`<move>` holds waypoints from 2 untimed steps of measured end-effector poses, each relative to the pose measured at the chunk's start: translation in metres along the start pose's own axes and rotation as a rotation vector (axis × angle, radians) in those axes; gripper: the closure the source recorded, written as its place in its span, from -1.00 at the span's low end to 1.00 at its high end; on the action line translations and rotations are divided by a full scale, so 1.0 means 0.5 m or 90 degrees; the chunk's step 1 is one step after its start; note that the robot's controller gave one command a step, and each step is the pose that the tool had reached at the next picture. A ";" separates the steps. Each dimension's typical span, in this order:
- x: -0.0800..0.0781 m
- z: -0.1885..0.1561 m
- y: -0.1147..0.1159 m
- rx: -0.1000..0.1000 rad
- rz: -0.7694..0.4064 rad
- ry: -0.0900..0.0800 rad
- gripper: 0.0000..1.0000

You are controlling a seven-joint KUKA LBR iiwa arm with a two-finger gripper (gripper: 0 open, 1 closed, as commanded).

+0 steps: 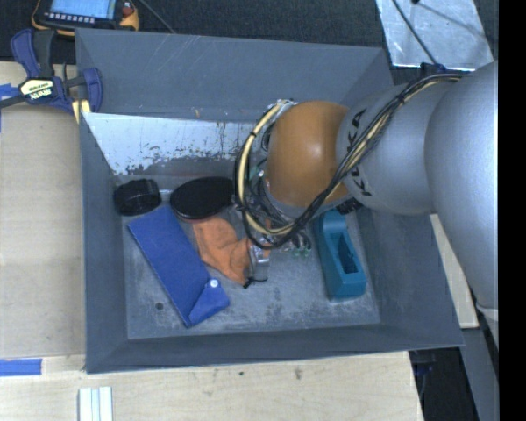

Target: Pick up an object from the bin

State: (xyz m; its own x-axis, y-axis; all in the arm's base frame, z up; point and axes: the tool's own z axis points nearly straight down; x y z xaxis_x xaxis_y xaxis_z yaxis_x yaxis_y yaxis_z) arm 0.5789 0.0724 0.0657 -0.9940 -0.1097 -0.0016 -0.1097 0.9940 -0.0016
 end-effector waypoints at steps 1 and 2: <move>0.062 -0.008 0.073 -0.001 -0.138 -0.002 -1.00; 0.098 -0.053 0.118 -0.001 -0.249 0.000 -1.00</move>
Offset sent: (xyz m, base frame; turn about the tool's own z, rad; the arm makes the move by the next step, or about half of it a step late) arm -0.0614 0.0602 0.0343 -0.4186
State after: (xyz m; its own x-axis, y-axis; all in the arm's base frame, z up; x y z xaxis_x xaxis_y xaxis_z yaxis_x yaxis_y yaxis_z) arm 0.5237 0.1257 0.0922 -0.8773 -0.4799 -0.0017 -0.4799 0.8773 -0.0004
